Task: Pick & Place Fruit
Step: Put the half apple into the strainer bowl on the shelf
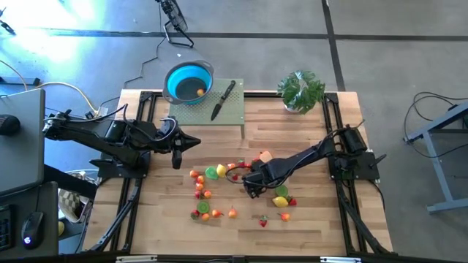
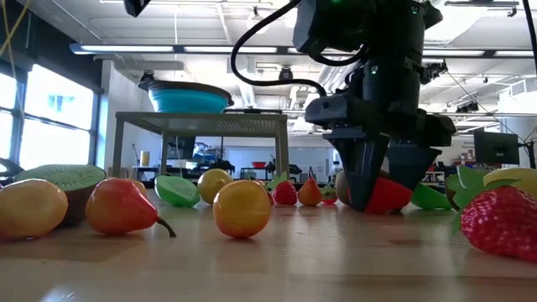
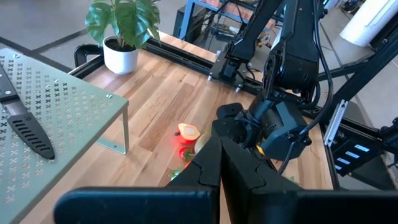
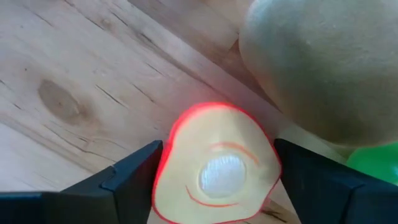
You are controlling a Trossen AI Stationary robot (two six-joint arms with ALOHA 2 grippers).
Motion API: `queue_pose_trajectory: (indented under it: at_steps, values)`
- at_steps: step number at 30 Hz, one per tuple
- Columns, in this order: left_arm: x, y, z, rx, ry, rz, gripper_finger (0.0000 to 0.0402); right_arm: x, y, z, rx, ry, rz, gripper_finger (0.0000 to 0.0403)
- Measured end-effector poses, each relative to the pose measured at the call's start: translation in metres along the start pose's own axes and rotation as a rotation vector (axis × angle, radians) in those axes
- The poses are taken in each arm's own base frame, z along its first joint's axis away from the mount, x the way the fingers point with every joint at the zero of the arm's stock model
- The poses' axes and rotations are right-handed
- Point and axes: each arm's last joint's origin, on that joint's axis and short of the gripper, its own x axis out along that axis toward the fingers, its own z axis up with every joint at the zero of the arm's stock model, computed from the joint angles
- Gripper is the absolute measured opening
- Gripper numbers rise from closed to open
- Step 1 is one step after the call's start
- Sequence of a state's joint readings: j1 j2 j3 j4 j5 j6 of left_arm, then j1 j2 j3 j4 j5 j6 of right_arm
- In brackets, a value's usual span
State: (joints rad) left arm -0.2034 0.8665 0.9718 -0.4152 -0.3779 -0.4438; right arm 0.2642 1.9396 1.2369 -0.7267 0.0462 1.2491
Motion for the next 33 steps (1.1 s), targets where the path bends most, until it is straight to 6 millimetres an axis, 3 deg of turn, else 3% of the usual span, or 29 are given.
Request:
queue_pose_trajectory:
  at_steps: [9, 19, 33]
  values:
    - [0.0, 0.0, 0.0, 0.0, 0.0, 0.0, 0.0, 0.0, 0.0, 0.0016, -0.042, 0.009, 0.009, 0.0268]
    - [0.0, 0.0, 0.0, -0.007, 0.0, 0.0, 0.0, -0.0001, 0.001, 0.0011, -0.243, 0.008, 0.019, 0.0331]
    - [0.0, 0.0, 0.0, -0.015, 0.0, 0.0, 0.0, -0.0001, 0.0046, 0.003, -0.561, -0.029, 0.048, 0.0314]
